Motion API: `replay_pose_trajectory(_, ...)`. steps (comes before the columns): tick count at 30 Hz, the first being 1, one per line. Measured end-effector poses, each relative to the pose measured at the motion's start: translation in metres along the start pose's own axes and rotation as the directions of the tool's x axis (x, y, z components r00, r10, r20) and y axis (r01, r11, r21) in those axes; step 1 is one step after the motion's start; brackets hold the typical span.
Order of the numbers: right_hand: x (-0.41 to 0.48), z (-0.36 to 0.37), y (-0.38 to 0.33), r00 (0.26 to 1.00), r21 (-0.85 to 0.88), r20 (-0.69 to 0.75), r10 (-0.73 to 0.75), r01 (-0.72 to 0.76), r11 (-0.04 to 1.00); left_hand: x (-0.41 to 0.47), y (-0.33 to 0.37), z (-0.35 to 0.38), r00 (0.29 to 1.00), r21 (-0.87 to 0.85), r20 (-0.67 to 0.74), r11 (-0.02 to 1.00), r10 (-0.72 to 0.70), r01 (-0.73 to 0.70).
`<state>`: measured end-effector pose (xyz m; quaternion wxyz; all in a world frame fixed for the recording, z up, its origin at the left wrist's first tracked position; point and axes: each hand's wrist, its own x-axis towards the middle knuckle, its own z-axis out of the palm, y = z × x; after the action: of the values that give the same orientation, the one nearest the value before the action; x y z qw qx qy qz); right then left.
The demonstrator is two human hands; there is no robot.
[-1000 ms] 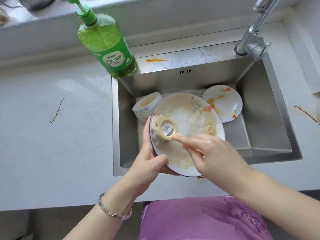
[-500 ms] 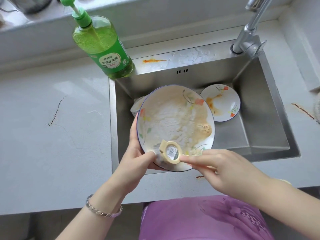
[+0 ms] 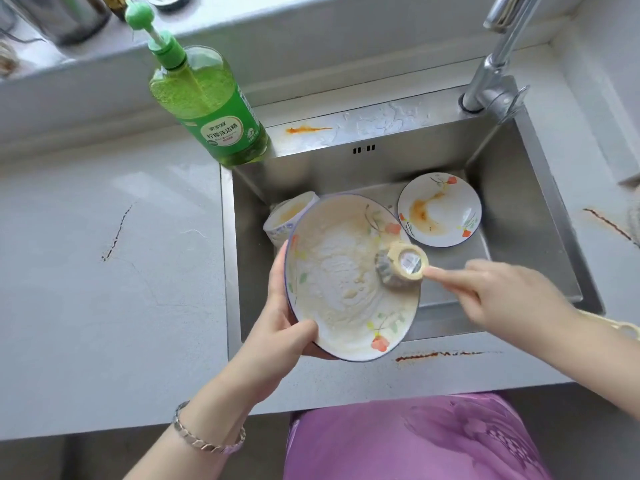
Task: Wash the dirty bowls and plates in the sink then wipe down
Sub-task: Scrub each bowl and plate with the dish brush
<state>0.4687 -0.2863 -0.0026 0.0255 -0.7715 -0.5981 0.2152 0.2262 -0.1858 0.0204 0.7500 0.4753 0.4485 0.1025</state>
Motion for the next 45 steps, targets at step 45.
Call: replay_pose_trajectory(45, 0.007, 0.021, -0.017, 0.747, 0.880, 0.476, 0.464, -0.409, -0.243, 0.037, -0.028, 0.012, 0.961, 0.832, -0.051, 0.544, 0.273, -0.110)
